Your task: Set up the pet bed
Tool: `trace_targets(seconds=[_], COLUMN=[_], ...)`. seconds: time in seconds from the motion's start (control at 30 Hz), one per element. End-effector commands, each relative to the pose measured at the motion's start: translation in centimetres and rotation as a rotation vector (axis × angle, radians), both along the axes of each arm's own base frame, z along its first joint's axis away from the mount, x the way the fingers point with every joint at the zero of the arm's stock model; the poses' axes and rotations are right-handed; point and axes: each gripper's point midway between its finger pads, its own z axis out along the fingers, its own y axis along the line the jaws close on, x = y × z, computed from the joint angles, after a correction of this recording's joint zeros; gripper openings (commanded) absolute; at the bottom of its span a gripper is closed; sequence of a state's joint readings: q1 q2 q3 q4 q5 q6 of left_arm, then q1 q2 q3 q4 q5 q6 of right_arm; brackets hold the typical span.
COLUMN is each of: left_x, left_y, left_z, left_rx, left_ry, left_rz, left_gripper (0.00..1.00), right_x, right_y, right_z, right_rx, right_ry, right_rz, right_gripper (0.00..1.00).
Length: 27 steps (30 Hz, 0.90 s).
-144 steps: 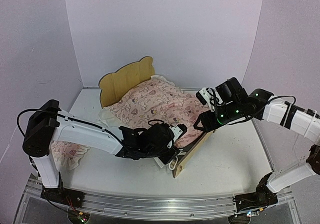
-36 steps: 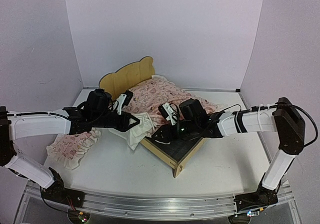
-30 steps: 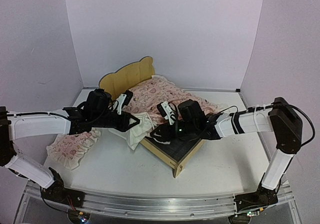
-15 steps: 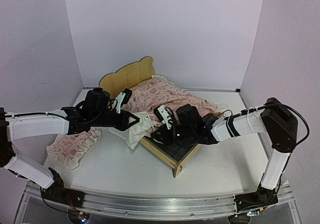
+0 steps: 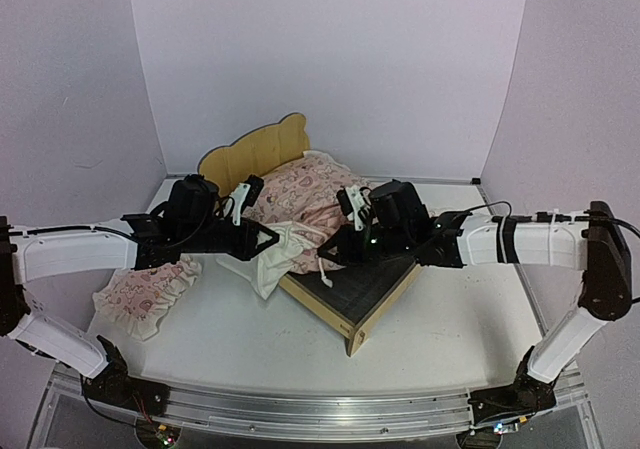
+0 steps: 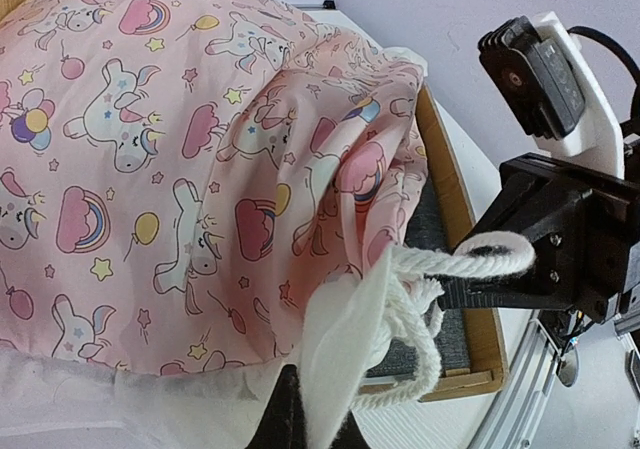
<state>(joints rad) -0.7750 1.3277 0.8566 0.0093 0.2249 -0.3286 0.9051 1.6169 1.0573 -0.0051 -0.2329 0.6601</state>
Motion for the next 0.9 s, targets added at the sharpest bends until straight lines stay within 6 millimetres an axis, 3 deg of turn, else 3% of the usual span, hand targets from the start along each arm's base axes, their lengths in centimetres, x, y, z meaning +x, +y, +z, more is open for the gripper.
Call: trace_targets(seconds=[0.0, 0.33, 0.53, 0.87], left_x=[0.9, 0.7, 0.5, 0.4], left_y=[-0.8, -0.9, -1.0, -0.9], left_z=[3.9, 3.5, 3.8, 3.6], left_rx=[-0.077, -0.085, -0.096, -0.096], left_ry=[-0.1, -0.093, -0.092, -0.091], left_rz=[-0.011, -0.025, -0.035, -0.034], left_gripper=[0.0, 0.0, 0.0, 0.0], right_x=[0.1, -1.8, -1.2, -1.2], right_y=[-0.7, -0.3, -1.4, -0.1], right_z=[0.2, -1.5, -3.5, -5.7], right_rx=[0.03, 0.012, -0.089, -0.154], right_ry=[0.162, 0.263, 0.24, 0.209], right_rz=[-0.175, -0.278, -0.408, -0.431], right_gripper=[0.0, 0.0, 0.0, 0.0])
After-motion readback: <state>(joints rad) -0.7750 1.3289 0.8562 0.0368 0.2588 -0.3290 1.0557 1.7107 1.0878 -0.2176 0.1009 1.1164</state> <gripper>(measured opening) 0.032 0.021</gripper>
